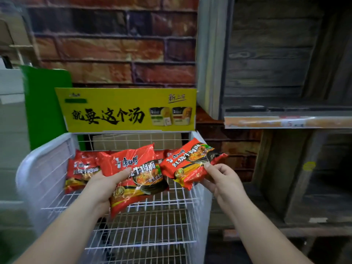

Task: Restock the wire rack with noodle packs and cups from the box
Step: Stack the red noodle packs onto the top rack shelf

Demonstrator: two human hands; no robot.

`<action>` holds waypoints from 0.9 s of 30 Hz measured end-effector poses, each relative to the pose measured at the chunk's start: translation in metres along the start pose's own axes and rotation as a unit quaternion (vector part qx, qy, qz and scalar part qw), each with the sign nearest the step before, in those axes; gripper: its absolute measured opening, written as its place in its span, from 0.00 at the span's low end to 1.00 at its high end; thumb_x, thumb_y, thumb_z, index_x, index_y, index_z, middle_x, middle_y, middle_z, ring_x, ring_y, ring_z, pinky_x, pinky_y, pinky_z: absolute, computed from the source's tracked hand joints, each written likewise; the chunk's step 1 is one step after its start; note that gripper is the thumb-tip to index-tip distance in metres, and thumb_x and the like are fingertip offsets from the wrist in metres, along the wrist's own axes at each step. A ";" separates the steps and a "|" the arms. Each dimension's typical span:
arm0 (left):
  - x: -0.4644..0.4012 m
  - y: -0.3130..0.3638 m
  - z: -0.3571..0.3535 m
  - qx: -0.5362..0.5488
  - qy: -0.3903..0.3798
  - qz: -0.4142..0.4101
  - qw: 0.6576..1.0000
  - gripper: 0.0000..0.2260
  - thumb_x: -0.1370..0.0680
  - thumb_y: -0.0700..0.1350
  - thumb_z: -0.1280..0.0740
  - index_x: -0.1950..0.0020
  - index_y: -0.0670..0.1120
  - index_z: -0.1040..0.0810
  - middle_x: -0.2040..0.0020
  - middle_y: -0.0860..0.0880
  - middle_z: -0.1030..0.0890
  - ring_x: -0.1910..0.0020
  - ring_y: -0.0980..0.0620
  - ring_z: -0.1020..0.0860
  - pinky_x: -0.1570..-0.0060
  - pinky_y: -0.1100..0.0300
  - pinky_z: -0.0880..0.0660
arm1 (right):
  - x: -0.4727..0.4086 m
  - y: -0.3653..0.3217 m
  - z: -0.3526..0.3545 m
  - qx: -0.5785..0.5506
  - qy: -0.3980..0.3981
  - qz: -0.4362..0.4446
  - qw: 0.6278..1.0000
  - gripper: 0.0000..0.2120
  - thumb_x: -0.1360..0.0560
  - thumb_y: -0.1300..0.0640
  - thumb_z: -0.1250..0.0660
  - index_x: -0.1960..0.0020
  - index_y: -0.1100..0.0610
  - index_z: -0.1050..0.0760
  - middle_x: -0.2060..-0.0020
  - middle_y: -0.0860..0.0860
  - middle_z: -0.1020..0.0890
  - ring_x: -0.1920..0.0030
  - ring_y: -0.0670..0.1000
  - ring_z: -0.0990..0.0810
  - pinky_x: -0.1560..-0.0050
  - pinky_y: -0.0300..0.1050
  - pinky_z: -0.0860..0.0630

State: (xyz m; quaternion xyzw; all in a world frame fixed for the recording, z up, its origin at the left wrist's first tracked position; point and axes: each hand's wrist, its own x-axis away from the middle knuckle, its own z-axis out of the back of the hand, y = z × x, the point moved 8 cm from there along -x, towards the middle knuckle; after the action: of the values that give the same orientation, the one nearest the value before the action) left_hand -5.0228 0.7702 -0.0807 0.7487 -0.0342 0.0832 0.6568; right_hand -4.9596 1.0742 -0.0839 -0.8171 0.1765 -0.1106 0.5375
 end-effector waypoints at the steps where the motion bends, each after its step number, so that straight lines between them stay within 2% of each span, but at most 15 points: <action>1: -0.013 0.000 0.012 0.006 0.003 0.006 1.000 0.15 0.29 0.40 0.23 0.48 0.46 0.25 0.56 0.40 0.15 0.59 0.38 0.16 0.59 0.45 0.19 | -0.008 0.014 -0.016 -0.030 0.003 -0.013 0.999 0.11 0.22 0.62 0.32 0.61 0.60 0.31 0.60 0.59 0.16 0.58 0.56 0.14 0.58 0.48 0.16; 4: -0.054 0.002 0.047 0.016 0.010 0.027 0.999 0.15 0.29 0.40 0.23 0.49 0.46 0.26 0.57 0.39 0.15 0.59 0.37 0.16 0.60 0.44 0.19 | -0.033 0.056 -0.063 -0.079 0.022 -0.059 0.995 0.04 0.22 0.64 0.33 0.52 0.63 0.28 0.54 0.62 0.15 0.57 0.57 0.13 0.60 0.48 0.16; 7: -0.098 -0.005 0.081 0.017 0.017 0.055 0.998 0.16 0.29 0.40 0.23 0.47 0.44 0.25 0.55 0.37 0.15 0.59 0.36 0.15 0.57 0.39 0.19 | -0.058 0.102 -0.095 -0.073 0.068 -0.093 0.991 0.10 0.23 0.65 0.31 0.44 0.64 0.28 0.49 0.63 0.17 0.55 0.58 0.13 0.55 0.52 0.16; 9: -0.125 -0.011 0.102 0.023 0.019 0.064 0.998 0.16 0.29 0.39 0.23 0.45 0.43 0.24 0.54 0.36 0.15 0.58 0.34 0.16 0.55 0.35 0.20 | -0.072 0.132 -0.113 -0.058 0.085 -0.104 0.989 0.10 0.24 0.65 0.31 0.45 0.61 0.28 0.49 0.63 0.17 0.54 0.57 0.14 0.54 0.52 0.16; 13: -0.161 -0.024 0.140 0.043 0.043 0.074 0.995 0.21 0.30 0.38 0.23 0.40 0.44 0.24 0.51 0.36 0.16 0.55 0.33 0.16 0.51 0.31 0.23 | -0.090 0.174 -0.135 -0.028 0.113 -0.129 0.985 0.10 0.23 0.64 0.31 0.44 0.62 0.29 0.46 0.63 0.19 0.51 0.57 0.17 0.63 0.45 0.16; 17: -0.187 -0.037 0.158 0.042 0.055 0.081 0.994 0.24 0.31 0.38 0.22 0.38 0.43 0.26 0.50 0.35 0.16 0.56 0.33 0.17 0.52 0.31 0.22 | -0.095 0.194 -0.145 -0.030 0.123 -0.159 0.979 0.09 0.23 0.67 0.32 0.45 0.63 0.29 0.46 0.64 0.20 0.48 0.60 0.17 0.60 0.49 0.16; 21: -0.206 -0.050 0.150 0.034 0.027 0.098 0.994 0.24 0.31 0.38 0.22 0.38 0.42 0.26 0.51 0.36 0.16 0.56 0.34 0.16 0.52 0.35 0.21 | -0.107 0.199 -0.136 -0.072 0.141 -0.148 0.976 0.10 0.22 0.67 0.34 0.42 0.64 0.30 0.45 0.64 0.20 0.47 0.60 0.18 0.63 0.46 0.16; 24: -0.215 -0.054 0.131 0.020 0.002 0.098 0.995 0.22 0.31 0.39 0.22 0.40 0.43 0.25 0.52 0.37 0.16 0.55 0.36 0.17 0.51 0.38 0.21 | -0.120 0.194 -0.118 -0.108 0.165 -0.128 0.972 0.07 0.21 0.66 0.35 0.44 0.62 0.30 0.43 0.63 0.21 0.44 0.59 0.19 0.46 0.52 0.20; 27: -0.219 -0.059 0.106 0.016 -0.023 0.106 0.994 0.21 0.30 0.40 0.22 0.41 0.43 0.26 0.50 0.38 0.16 0.53 0.36 0.17 0.49 0.39 0.21 | -0.137 0.186 -0.092 -0.116 0.203 -0.107 0.966 0.06 0.20 0.67 0.37 0.44 0.61 0.30 0.42 0.61 0.23 0.42 0.58 0.21 0.38 0.56 0.24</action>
State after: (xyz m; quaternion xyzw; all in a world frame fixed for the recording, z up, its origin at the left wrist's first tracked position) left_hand -5.2199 0.6602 -0.1887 0.7526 -0.1274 0.1360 0.6315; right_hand -5.1507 0.9855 -0.2167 -0.8481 0.2056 -0.3099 0.3773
